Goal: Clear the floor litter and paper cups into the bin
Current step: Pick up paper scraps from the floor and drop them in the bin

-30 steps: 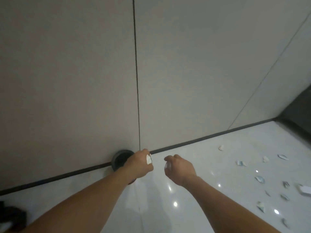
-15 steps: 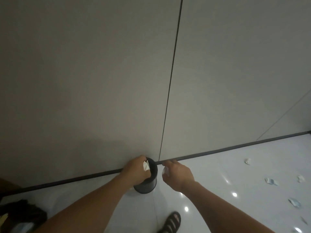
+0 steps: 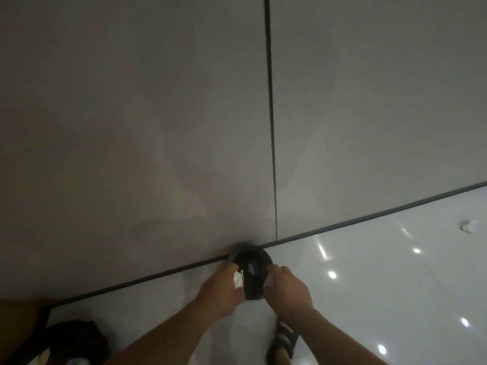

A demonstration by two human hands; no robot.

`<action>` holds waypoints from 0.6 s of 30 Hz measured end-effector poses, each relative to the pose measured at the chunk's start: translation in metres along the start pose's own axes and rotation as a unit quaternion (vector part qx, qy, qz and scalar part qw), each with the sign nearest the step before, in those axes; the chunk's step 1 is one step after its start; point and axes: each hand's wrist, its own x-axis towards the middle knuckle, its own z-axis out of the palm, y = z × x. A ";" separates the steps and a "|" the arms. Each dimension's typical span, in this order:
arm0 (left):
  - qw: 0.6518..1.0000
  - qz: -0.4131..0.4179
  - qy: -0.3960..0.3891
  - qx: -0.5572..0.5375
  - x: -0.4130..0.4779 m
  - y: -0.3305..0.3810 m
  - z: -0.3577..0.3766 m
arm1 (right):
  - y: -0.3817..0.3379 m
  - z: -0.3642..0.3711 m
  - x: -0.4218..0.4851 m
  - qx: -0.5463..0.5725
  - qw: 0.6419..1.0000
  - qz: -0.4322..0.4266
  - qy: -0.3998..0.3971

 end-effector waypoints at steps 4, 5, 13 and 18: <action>0.999 -0.039 -0.019 -0.010 0.077 -0.019 0.042 | 0.036 0.042 0.068 0.053 0.998 0.039 -0.014; 0.999 -0.043 -0.023 -0.010 0.095 -0.027 0.053 | 0.044 0.055 0.084 0.065 0.997 0.048 -0.019; 0.996 -0.056 -0.058 0.031 0.202 -0.082 0.118 | 0.084 0.148 0.171 0.127 0.985 0.109 -0.029; 0.996 -0.064 -0.055 0.039 0.223 -0.114 0.136 | 0.092 0.183 0.187 0.156 0.981 0.106 -0.033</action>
